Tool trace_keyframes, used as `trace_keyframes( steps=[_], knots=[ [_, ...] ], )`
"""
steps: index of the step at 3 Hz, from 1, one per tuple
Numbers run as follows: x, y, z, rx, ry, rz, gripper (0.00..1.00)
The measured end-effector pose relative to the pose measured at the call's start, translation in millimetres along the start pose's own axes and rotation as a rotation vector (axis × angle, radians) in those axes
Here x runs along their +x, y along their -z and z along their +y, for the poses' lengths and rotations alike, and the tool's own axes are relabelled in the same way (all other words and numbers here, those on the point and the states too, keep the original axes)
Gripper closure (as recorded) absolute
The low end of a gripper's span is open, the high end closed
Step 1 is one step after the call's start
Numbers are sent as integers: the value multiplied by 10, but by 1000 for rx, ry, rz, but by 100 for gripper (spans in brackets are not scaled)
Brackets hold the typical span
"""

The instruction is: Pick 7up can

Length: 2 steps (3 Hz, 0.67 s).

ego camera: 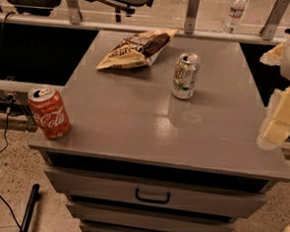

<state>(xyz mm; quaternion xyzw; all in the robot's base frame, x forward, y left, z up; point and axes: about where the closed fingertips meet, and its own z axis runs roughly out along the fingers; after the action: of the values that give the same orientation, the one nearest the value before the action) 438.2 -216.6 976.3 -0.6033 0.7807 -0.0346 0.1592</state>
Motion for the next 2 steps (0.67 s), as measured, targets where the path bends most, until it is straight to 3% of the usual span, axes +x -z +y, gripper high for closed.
trace_keyframes(
  steps=[2],
  knots=[
    [-40, -15, -43, 17, 24, -20, 0]
  ],
)
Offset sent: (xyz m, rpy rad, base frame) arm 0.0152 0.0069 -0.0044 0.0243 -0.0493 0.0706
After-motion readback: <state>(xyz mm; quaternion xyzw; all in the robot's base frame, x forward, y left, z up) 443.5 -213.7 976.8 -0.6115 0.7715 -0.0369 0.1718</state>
